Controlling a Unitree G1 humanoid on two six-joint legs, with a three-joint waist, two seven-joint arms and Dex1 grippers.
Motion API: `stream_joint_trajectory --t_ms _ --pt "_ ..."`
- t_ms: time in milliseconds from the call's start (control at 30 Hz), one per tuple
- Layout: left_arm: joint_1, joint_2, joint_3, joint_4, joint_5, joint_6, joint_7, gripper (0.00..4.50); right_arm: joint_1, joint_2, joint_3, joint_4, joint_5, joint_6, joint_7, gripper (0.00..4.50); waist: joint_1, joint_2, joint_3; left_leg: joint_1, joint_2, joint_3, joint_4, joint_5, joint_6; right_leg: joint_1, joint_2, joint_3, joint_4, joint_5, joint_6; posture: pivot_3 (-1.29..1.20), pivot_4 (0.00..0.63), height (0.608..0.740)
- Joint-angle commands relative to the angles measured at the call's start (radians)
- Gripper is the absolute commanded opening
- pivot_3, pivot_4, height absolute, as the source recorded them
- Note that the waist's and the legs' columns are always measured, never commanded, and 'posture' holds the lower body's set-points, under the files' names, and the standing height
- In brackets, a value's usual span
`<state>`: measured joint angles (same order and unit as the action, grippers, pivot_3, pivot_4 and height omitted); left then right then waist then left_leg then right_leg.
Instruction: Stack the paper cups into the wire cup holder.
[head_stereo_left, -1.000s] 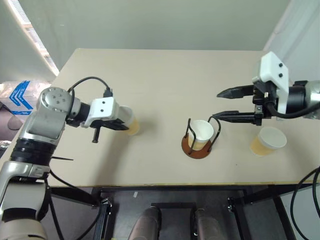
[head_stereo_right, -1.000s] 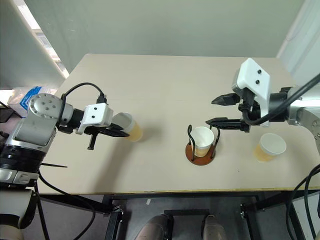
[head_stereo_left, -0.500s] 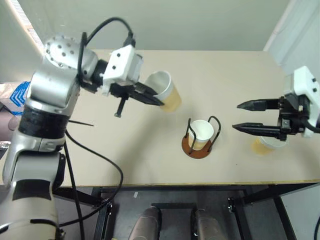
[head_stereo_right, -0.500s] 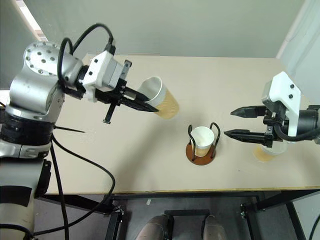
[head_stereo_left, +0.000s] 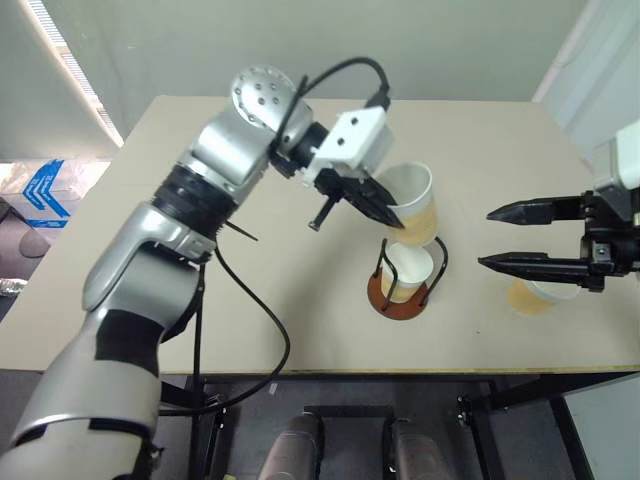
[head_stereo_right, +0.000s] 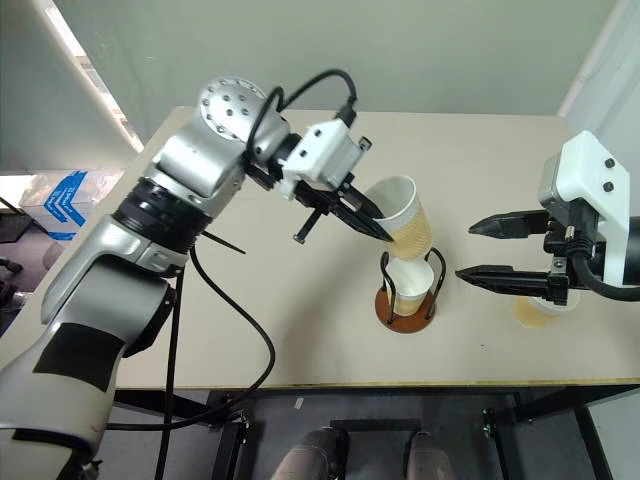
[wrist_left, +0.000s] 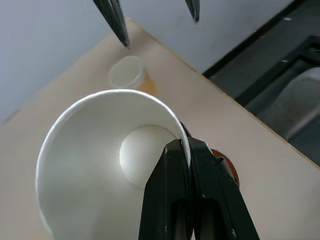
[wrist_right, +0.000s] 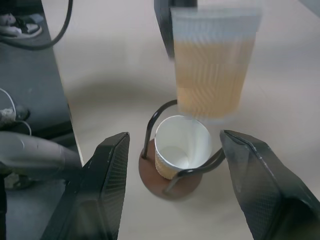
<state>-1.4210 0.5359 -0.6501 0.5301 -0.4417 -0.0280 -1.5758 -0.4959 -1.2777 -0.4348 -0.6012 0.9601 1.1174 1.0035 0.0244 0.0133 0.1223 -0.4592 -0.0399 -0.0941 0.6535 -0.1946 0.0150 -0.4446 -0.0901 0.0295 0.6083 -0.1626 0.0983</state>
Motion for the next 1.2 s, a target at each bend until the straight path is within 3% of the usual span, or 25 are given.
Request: stream_joint_trajectory --t_ms 33,367,533,667,867,1000,1100,1200 --pt "-0.046 -0.015 -0.057 0.038 -0.004 -0.085 -0.039 0.05 -0.006 -0.029 -0.049 0.0 0.018 -0.004 -0.021 3.06 0.001 0.0 0.0 -0.001 0.0 0.0 0.001 0.0 -0.001 0.0 0.0 0.0 0.001 -0.002 0.001 0.0 0.15 0.74" --pt "-0.02 -0.038 -0.191 0.009 -0.004 -0.17 -0.039 0.05 0.014 -0.045 -0.066 -0.002 0.034 -0.005 -0.053 3.06 0.009 0.0 0.0 -0.006 0.0 0.002 0.013 -0.01 0.001 0.0 0.0 0.0 0.0 -0.004 0.005 0.0 0.15 0.74" --pt "-0.007 -0.084 -0.174 0.007 0.061 -0.199 -0.039 0.05 0.028 -0.05 -0.064 0.003 0.026 -0.02 -0.05 3.06 0.017 0.0 0.0 -0.006 0.0 0.002 0.014 -0.011 0.001 0.0 -0.001 0.0 0.0 -0.004 0.006 0.0 0.15 0.74" --pt "0.003 -0.13 -0.126 0.02 0.126 -0.21 -0.039 0.96 0.039 -0.053 -0.058 0.005 0.011 -0.042 -0.047 3.06 0.02 0.001 0.0 -0.006 0.0 0.002 0.016 -0.011 0.002 0.001 -0.001 0.0 0.001 -0.004 0.006 0.0 0.15 0.74" --pt "0.011 -0.158 -0.057 0.015 0.184 -0.215 -0.039 3.08 0.08 -0.061 -0.062 0.003 -0.02 -0.07 -0.038 3.06 0.02 0.001 0.0 -0.005 0.0 0.003 0.017 -0.011 0.002 0.001 -0.001 0.0 0.002 -0.004 0.006 0.0 0.15 0.74" --pt "0.001 -0.189 0.056 0.064 0.188 -0.202 -0.007 4.49 0.116 -0.074 -0.061 0.015 -0.064 -0.088 -0.03 3.06 0.02 0.001 -0.001 -0.005 0.0 0.003 0.018 -0.011 0.003 0.001 -0.001 0.0 0.002 -0.004 0.006 0.0 0.15 0.74" --pt "-0.003 -0.205 0.139 0.09 0.178 -0.162 0.017 4.49 0.148 -0.084 -0.06 0.018 -0.096 -0.095 -0.029 3.06 0.021 0.001 -0.001 -0.005 0.0 0.004 0.019 -0.012 0.003 0.002 -0.001 0.0 0.002 -0.003 0.006 0.0 0.15 0.74" --pt "0.024 -0.13 0.25 0.103 0.148 -0.059 0.021 4.49 0.255 -0.109 -0.046 0.019 -0.215 -0.127 -0.027 3.06 0.021 0.001 -0.001 -0.005 0.0 0.004 0.019 -0.012 0.004 0.002 -0.001 0.0 0.002 -0.003 0.006 0.0 0.15 0.74"
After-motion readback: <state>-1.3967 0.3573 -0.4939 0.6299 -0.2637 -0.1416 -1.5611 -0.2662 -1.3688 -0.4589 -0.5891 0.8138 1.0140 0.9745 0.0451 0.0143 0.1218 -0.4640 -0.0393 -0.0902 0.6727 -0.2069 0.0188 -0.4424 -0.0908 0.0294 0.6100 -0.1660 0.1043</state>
